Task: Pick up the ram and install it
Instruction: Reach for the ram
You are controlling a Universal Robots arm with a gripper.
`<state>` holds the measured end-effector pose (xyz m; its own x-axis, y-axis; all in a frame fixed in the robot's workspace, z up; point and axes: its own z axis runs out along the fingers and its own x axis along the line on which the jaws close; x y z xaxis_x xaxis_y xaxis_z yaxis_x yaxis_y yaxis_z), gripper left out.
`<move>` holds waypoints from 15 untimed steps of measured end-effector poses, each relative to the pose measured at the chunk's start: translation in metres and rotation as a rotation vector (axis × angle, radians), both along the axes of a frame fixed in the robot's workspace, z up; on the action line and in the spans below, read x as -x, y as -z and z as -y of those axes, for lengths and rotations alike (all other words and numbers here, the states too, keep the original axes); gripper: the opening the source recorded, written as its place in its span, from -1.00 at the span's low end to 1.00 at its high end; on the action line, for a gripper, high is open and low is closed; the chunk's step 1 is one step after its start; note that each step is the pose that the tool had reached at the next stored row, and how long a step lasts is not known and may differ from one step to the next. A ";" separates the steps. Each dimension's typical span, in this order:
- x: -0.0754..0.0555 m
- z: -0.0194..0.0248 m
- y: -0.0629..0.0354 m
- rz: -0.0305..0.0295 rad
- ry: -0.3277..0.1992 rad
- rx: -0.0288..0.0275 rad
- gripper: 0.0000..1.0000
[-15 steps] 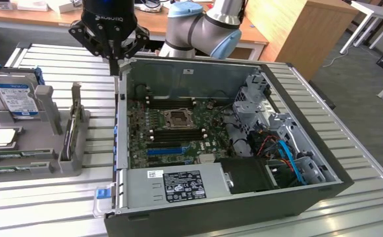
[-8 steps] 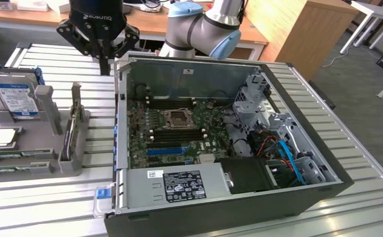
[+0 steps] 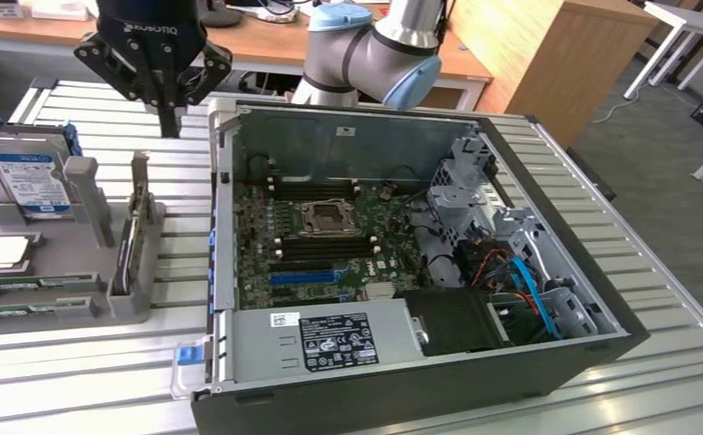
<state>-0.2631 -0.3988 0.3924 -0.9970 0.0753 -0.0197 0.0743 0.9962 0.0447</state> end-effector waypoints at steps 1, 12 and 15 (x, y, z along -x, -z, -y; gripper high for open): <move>0.003 0.0000 0.0000 -0.0001 0.000 0.0000 -0.79; 0.030 0.0000 0.0002 -0.0010 0.000 0.0000 -0.79; 0.039 0.0000 0.0003 -0.0010 0.000 0.0000 -0.79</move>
<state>-0.3024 -0.3988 0.3921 -0.9970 0.0754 -0.0186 0.0745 0.9962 0.0447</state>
